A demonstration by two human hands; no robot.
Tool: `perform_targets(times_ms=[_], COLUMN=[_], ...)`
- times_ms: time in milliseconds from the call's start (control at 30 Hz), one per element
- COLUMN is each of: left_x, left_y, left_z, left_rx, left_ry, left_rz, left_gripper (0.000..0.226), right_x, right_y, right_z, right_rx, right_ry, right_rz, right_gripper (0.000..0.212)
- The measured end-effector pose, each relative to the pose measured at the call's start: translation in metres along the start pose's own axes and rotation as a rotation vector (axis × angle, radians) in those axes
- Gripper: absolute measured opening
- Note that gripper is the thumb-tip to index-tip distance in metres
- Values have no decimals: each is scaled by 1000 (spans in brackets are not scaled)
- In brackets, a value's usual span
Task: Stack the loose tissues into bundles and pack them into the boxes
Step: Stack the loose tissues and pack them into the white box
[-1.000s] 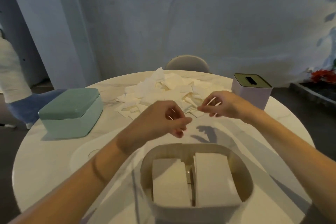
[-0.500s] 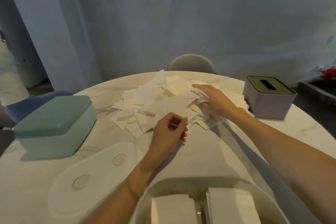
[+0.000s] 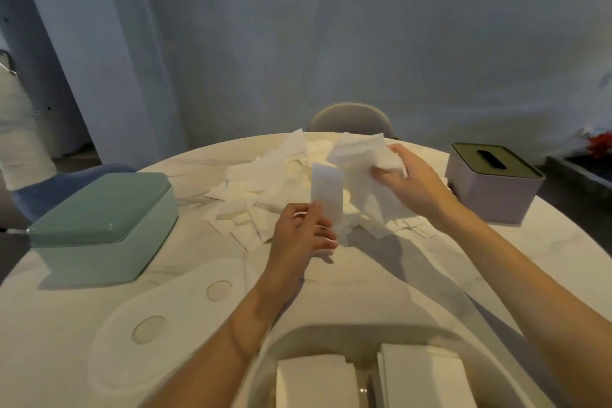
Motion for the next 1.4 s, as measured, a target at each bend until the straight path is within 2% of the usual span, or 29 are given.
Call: perform_targets(times_ms=[100, 167, 233, 367, 500, 567, 633, 700, 800, 867, 1067, 1233, 1400], left_x=[-6, -7, -5, -11, -15, -18, -21, -27, -35, -37, -40, -40, -35], left_y=[-1, 2, 4, 4, 10, 13, 12, 10, 5, 4, 8, 5, 3], left_z=[1, 3, 9, 16, 15, 10, 5, 1, 1, 1, -5, -2, 0], left_rx=[-60, -32, -27, 3, 69, 71, 52, 27, -18, -33, -42, -86, -63], left_ry=[-68, -173, -222, -178, -131, -124, -134, -115, -55, -35, 26, 75, 32], left_rz=[108, 82, 30, 95, 73, 13, -38, -55, 41, 106, 169, 289, 315], left_gripper=[49, 63, 68, 44, 35, 34, 42, 47, 42, 34, 28, 38, 35], right_x=[13, 22, 32, 45, 46, 42, 36, 28, 18, 15, 15, 31, 42], right_y=[2, 7, 9, 7, 6, 3, 2, 5, 9, 6, -11, -21, -24], right_z=[26, 36, 42, 49, 50, 49, 46, 43, 39, 39, 46, 55, 60], right_rx=[132, 188, 227, 233, 199, 182, 174, 183, 191, 190, 208, 247, 284], right_ry=[-226, -365, -439, -462, -416, -350, -292, -244, -202, -194, -267, -419, -437], right_rz=[-205, -230, -207, -179, -27, -14, -36, -55, -72, -121, -395, -585, -605], right_gripper=[29, 39, 44, 27, 42, 39, 27, 26, 37, 34, 37, 40, 56])
Point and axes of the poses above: each hand's wrist, its own z-axis away from the middle knuckle, its own x-axis out of the palm, y = z × x, the point moved 5 cm from there along -z, towards the middle knuckle
